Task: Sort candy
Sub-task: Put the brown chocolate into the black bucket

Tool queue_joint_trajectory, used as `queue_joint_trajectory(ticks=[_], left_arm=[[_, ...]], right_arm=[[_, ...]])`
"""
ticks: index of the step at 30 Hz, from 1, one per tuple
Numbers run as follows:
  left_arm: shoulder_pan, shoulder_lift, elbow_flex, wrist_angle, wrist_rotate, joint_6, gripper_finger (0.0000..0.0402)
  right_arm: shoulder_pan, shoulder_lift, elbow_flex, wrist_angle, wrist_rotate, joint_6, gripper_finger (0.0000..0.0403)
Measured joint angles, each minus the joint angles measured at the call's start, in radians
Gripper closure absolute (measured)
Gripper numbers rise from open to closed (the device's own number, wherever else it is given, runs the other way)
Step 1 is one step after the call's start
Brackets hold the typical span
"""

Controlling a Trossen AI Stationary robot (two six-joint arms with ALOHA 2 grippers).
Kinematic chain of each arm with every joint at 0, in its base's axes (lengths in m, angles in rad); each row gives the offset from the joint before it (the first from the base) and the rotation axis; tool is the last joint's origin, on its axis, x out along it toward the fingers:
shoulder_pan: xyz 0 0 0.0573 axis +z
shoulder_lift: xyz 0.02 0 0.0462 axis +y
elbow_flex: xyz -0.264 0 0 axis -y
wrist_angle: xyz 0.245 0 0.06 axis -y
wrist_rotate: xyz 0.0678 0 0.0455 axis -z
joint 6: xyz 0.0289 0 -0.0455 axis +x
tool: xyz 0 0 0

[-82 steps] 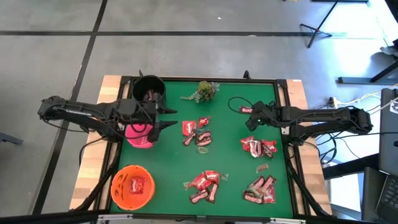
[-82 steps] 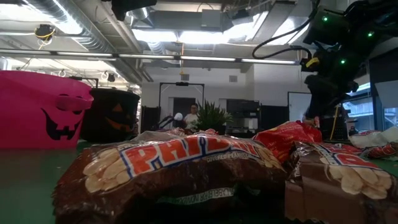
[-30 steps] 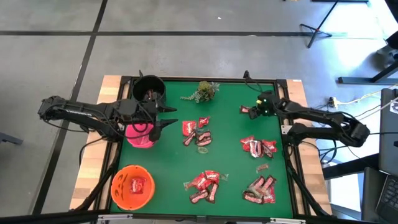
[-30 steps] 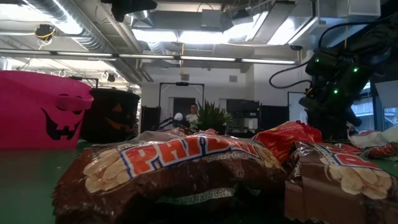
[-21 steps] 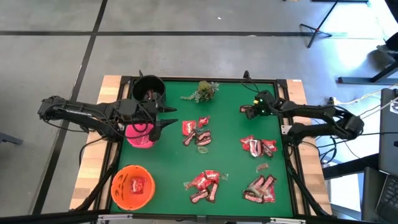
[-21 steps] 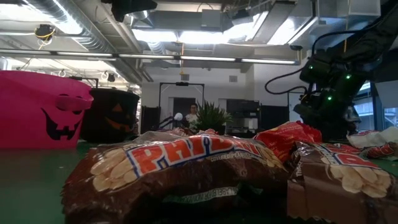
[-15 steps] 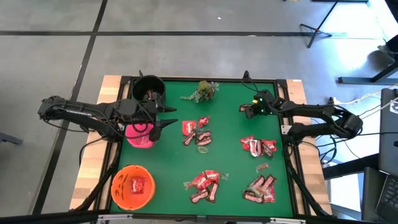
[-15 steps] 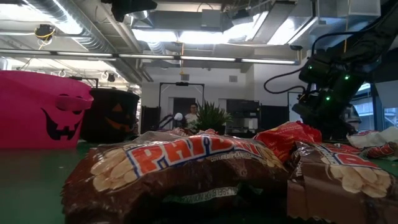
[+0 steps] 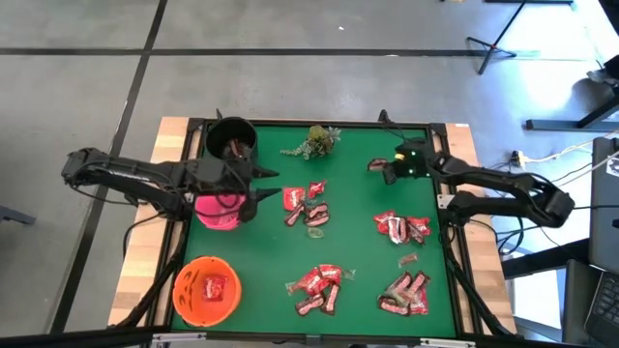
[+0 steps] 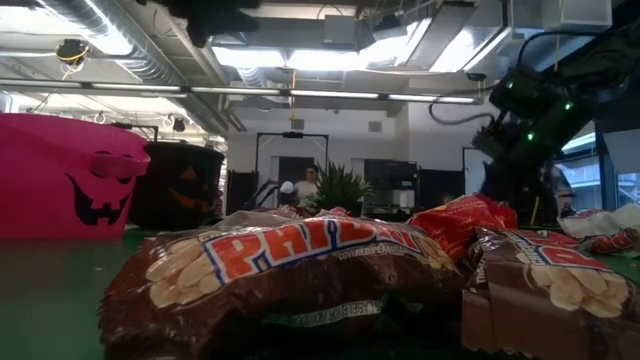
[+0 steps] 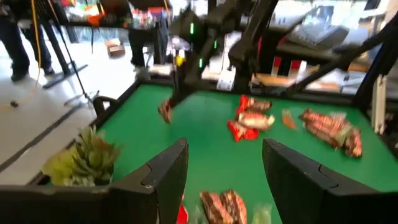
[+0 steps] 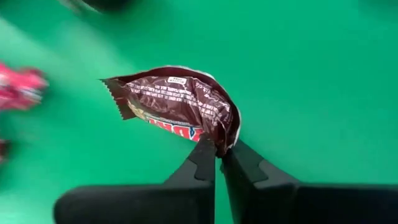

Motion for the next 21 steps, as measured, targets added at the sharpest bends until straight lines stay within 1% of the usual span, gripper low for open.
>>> queue_joint_trajectory(ticks=[3, 5, 8, 13, 15, 18, 21], left_arm=[[0.000, 0.059, 0.000, 0.015, 0.000, -0.001, 0.0207], [0.000, 0.096, 0.000, 0.043, 0.000, -0.002, 0.0207], [0.000, 0.150, 0.000, 0.124, 0.004, -0.003, 0.0207], [0.000, 0.217, 0.000, 0.298, 0.004, -0.002, 0.0207], [0.000, 0.235, 0.000, 0.337, 0.005, 0.000, 0.0207], [0.000, 0.255, 0.000, 0.393, 0.004, 0.048, 0.0207], [0.000, 0.273, 0.000, 0.435, -0.001, 0.055, 0.0207]], right_arm=[[0.001, -0.066, 0.000, 0.056, -0.097, 0.040, 0.0394], [0.022, -0.106, 0.000, 0.108, -0.155, 0.076, 0.0395], [0.096, -0.149, 0.000, 0.189, -0.152, 0.124, 0.0394], [0.249, -0.164, 0.004, 0.323, -0.049, 0.171, 0.0392], [0.319, -0.159, 0.031, 0.325, 0.028, 0.172, 0.0392], [0.418, -0.135, 0.082, 0.326, 0.153, 0.167, 0.0392], [0.500, -0.090, 0.155, 0.327, 0.230, 0.136, 0.0391]])
